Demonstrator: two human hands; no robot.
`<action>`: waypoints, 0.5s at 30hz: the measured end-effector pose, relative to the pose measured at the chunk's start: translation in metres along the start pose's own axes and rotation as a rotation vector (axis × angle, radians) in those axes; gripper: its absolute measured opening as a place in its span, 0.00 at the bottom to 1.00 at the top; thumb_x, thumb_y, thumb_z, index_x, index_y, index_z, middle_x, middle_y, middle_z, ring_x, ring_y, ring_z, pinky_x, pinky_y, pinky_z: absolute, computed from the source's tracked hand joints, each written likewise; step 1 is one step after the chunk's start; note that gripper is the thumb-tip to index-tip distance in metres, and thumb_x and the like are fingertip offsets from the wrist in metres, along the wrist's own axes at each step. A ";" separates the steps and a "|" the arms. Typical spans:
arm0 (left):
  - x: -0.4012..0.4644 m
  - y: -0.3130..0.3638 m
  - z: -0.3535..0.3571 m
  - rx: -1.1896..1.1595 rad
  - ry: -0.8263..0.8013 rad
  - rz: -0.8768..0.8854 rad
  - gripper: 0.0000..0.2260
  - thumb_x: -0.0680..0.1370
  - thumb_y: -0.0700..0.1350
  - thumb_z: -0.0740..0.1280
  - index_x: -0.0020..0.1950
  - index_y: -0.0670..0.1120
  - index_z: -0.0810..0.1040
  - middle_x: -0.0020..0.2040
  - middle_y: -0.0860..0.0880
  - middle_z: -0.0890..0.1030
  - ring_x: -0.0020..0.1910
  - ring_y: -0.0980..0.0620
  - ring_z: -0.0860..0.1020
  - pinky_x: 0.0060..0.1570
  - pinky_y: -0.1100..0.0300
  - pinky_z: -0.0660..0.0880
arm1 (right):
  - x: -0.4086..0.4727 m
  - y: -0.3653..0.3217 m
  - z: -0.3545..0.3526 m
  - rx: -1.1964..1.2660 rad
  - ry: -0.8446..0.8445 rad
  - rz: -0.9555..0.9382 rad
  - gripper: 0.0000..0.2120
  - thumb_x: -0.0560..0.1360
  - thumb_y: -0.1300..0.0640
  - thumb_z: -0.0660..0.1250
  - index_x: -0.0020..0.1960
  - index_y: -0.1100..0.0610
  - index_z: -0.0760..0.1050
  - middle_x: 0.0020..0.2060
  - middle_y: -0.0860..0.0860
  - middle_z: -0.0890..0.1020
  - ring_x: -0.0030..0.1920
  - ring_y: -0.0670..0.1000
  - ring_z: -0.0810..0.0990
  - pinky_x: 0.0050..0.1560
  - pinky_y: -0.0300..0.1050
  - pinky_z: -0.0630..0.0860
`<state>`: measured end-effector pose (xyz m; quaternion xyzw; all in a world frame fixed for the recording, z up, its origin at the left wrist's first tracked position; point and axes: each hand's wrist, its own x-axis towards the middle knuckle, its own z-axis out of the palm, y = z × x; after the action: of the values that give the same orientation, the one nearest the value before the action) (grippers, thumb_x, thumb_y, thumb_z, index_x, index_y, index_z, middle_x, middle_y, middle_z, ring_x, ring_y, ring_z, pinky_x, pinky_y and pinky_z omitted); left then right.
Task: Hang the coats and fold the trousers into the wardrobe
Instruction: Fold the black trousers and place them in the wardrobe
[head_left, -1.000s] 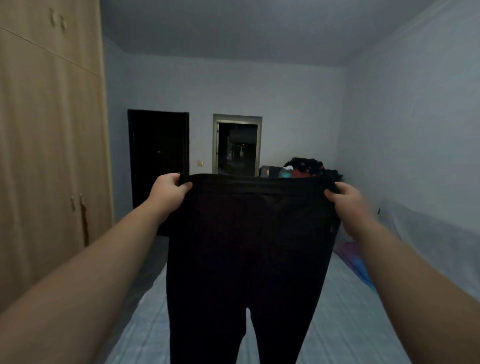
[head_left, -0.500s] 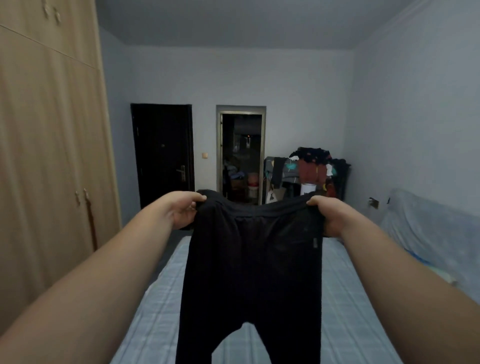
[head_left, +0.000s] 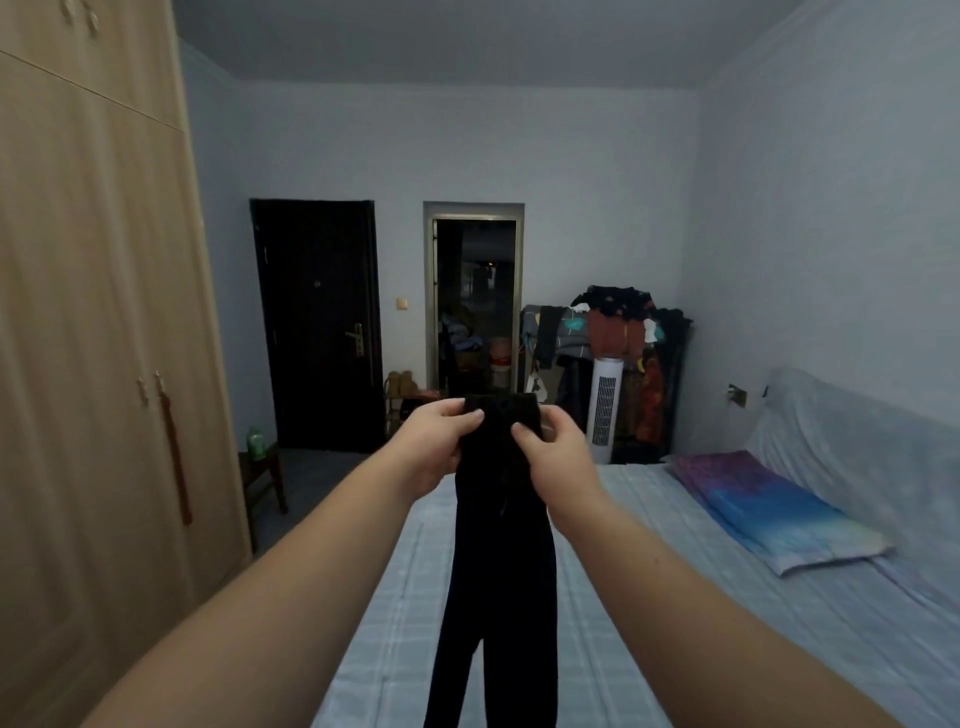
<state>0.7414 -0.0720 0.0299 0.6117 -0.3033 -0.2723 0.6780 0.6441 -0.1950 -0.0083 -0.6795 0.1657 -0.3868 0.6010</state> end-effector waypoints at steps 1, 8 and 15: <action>0.000 -0.005 0.004 0.009 0.005 0.015 0.11 0.82 0.40 0.63 0.63 0.43 0.79 0.54 0.43 0.85 0.53 0.45 0.84 0.57 0.45 0.80 | -0.004 0.003 0.000 0.003 -0.012 0.001 0.06 0.79 0.57 0.68 0.53 0.47 0.79 0.48 0.49 0.86 0.50 0.51 0.86 0.52 0.54 0.83; -0.002 -0.028 0.017 0.129 0.017 0.146 0.11 0.79 0.44 0.70 0.61 0.48 0.81 0.54 0.48 0.85 0.54 0.48 0.84 0.61 0.46 0.78 | -0.019 0.013 -0.010 0.091 -0.268 0.049 0.19 0.80 0.66 0.63 0.60 0.45 0.82 0.54 0.50 0.86 0.55 0.52 0.85 0.54 0.53 0.82; -0.002 -0.025 0.023 -0.072 -0.021 0.099 0.15 0.79 0.48 0.69 0.63 0.44 0.78 0.57 0.43 0.83 0.55 0.46 0.83 0.58 0.50 0.79 | -0.008 0.020 -0.018 -0.195 -0.290 -0.051 0.28 0.77 0.66 0.62 0.71 0.41 0.74 0.72 0.40 0.68 0.67 0.48 0.74 0.60 0.43 0.79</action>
<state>0.7226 -0.0884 0.0069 0.5685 -0.3301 -0.2556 0.7089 0.6312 -0.2066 -0.0304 -0.7872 0.0966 -0.2819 0.5400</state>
